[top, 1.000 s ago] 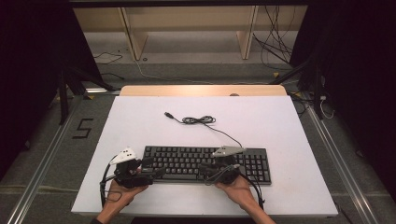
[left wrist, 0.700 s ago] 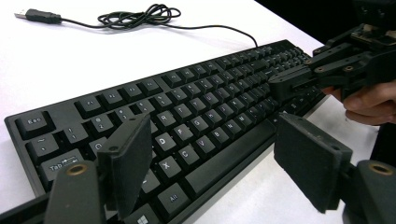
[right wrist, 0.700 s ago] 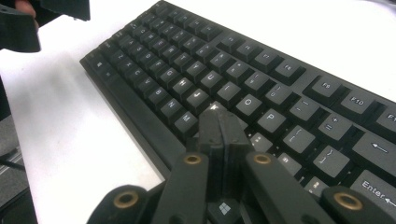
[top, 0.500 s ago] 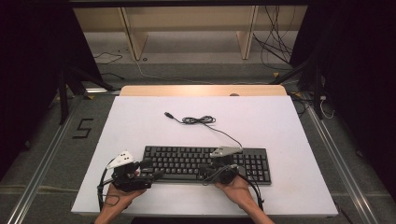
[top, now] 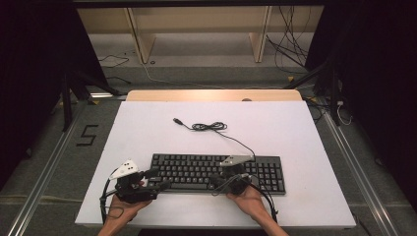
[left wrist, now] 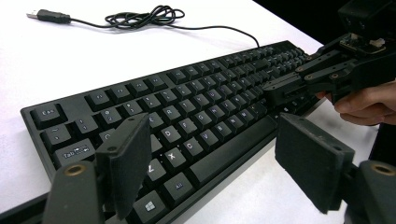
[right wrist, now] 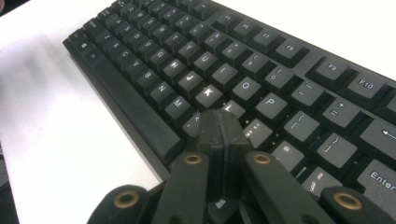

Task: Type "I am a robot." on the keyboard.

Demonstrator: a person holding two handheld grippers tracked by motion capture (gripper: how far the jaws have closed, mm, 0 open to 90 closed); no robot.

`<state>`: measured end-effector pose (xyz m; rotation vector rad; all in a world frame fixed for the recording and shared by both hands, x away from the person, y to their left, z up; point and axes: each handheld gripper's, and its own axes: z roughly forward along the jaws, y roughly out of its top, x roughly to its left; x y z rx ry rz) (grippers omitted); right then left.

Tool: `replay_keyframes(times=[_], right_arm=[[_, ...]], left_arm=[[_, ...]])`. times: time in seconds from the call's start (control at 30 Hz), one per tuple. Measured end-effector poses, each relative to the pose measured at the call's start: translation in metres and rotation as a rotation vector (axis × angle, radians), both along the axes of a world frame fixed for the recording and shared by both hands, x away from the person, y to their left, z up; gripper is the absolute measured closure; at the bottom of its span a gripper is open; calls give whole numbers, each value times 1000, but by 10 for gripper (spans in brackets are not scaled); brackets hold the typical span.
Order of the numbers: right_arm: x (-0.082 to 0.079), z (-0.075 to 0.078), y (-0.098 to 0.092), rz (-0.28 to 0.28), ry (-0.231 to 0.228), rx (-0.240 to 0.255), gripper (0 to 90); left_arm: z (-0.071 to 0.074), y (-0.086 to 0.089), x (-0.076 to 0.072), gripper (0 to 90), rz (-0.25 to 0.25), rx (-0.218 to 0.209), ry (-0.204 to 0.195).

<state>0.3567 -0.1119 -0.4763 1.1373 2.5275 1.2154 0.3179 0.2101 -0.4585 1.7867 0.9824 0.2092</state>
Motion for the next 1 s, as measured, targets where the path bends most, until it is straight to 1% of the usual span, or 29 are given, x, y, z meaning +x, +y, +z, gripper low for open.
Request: replay_keyframes(times=[0.23, 0.3, 0.37, 0.5, 0.67, 0.77, 0.83, 1.0], right_arm=[[0, -1, 0, 3, -2, -8, 900], [0, -3, 1, 3, -1, -20, 900], [-1, -4, 1, 2, -2, -16, 900], [-2, -4, 2, 2, -16, -26, 900], [-2, -4, 2, 0, -16, -24, 900], [-2, -4, 2, -7, -7, -14, 900], [-2, -3, 1, -4, -5, 1, 853], [-2, 3, -5, -15, -12, 46, 818]], left_arm=[[0, 0, 0, 266, 1, 0, -4], [0, 0, 0, 266, 1, 0, -5], [0, 0, 0, 265, 1, 1, -4], [0, 0, 0, 265, 3, 1, -2], [-1, -1, 0, 265, 1, 4, -3], [-1, -1, 0, 265, 2, 3, -4], [-1, -1, 0, 265, 0, 5, -3], [-1, -1, 0, 265, -2, 6, -5]])
